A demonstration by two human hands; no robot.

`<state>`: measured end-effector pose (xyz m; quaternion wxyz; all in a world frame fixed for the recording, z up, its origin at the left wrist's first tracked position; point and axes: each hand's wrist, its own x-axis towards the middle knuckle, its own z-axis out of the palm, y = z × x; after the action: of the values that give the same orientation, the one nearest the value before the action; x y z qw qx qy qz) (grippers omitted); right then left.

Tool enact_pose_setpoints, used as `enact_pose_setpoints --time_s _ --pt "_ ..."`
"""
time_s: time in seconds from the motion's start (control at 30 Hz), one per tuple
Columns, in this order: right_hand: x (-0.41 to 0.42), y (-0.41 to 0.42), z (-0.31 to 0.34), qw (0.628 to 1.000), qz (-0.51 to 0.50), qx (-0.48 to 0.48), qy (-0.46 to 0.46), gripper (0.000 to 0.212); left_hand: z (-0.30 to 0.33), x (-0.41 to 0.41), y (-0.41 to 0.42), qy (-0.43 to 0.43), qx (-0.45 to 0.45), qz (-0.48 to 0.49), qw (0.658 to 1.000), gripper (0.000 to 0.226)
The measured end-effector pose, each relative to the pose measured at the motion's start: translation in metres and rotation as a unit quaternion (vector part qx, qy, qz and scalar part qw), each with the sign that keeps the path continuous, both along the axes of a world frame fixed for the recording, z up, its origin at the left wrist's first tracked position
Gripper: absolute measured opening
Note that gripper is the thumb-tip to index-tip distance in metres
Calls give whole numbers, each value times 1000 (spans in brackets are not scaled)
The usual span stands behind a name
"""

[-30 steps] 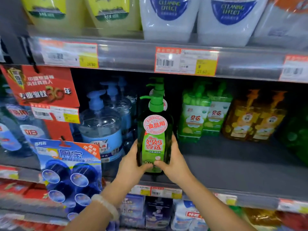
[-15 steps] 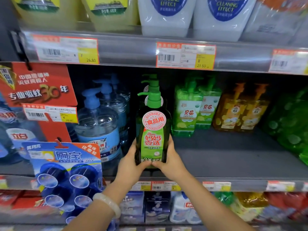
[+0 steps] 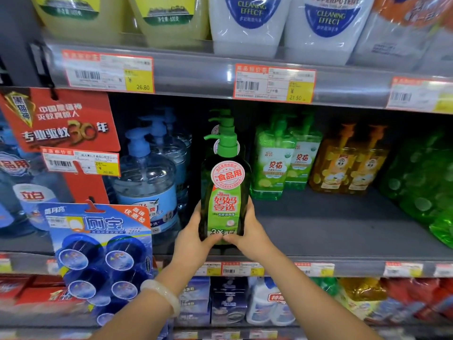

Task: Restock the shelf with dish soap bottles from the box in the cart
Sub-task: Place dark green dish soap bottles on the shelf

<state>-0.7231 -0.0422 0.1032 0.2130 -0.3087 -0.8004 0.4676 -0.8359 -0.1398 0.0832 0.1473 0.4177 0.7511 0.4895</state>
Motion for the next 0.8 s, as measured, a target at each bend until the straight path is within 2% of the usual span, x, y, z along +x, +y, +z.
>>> enact_pose_setpoints --time_s 0.13,0.23,0.3,0.4,0.53,0.67,0.8 --pt "4 -4 -1 1000 -15 0 -17 105 4 7 -6 3 -37 -5 999 83" --pt "13 -15 -5 998 -52 32 -33 98 1 23 -20 25 -50 61 997 77" --pt "21 -24 -9 994 -78 63 -50 86 -5 39 -31 69 -23 81 994 66" --pt "37 -38 -17 986 -84 107 -92 72 -16 65 -40 153 -26 5 988 58" --pt "78 -48 -33 967 -86 188 -151 60 -32 92 -28 258 -98 -114 954 66" --pt "143 -50 -53 941 -116 191 -252 65 -45 128 -9 335 -195 -208 898 78" --pt "220 -57 -71 913 -154 164 -341 71 -49 186 10 375 -197 -281 861 75"
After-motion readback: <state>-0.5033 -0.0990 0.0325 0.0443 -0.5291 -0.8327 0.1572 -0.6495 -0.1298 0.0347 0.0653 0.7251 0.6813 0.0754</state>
